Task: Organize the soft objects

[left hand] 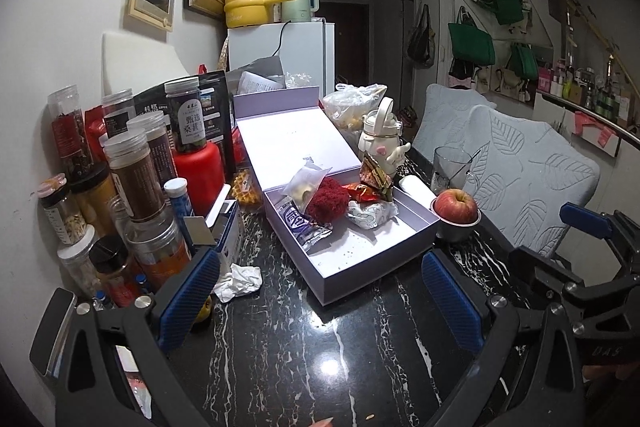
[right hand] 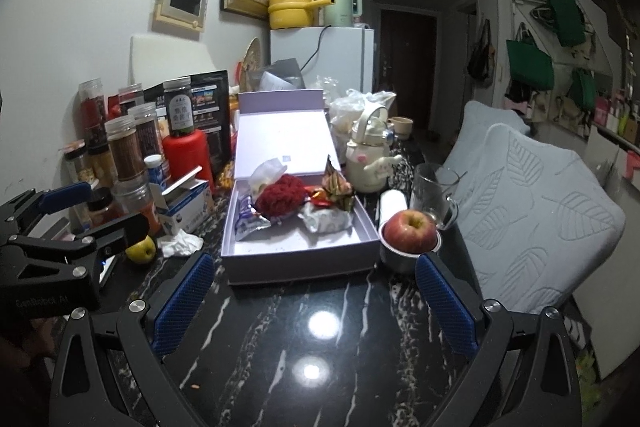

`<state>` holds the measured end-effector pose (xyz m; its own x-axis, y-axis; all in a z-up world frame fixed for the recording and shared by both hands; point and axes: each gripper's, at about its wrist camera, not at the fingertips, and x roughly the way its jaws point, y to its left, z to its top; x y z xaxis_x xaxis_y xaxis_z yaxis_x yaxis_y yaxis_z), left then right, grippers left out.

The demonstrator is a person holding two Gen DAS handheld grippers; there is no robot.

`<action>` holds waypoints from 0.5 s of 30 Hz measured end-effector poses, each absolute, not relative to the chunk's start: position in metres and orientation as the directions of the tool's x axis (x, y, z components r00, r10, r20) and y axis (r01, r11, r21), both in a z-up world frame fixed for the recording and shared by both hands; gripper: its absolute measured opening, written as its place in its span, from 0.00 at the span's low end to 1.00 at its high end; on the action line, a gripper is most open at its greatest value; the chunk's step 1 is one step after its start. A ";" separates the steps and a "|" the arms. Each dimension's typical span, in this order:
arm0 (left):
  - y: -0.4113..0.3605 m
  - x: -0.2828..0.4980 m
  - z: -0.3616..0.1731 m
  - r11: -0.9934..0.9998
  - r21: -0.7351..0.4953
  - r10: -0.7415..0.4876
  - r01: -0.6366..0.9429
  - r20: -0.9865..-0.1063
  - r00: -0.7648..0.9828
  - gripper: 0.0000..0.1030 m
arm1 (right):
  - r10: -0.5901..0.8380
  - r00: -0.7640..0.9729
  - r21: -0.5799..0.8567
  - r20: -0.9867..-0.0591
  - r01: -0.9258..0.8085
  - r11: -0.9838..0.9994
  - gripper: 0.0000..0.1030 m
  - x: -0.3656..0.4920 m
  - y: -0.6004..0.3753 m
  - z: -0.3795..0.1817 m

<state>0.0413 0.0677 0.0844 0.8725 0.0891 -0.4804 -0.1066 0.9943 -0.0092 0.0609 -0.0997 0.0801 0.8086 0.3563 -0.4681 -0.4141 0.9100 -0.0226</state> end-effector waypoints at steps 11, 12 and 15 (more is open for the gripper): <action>0.067 0.045 0.081 0.995 -0.015 0.079 -0.099 -0.497 0.864 1.00 | 0.359 0.807 -0.025 -0.469 -0.418 0.908 0.99 0.061 -0.099 0.081; 0.067 0.045 0.080 0.995 -0.017 0.076 -0.097 -0.496 0.865 1.00 | 0.359 0.807 -0.025 -0.469 -0.419 0.908 0.99 0.061 -0.099 0.081; 0.066 0.046 0.079 0.995 -0.015 0.078 -0.098 -0.497 0.864 1.00 | 0.359 0.808 -0.026 -0.467 -0.418 0.908 0.99 0.062 -0.100 0.080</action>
<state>0.0462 0.0659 0.0792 0.8644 0.0780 -0.4968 -0.0982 0.9951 -0.0146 0.0616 -0.1003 0.0803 0.8084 0.3585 -0.4669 -0.4176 0.9083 -0.0256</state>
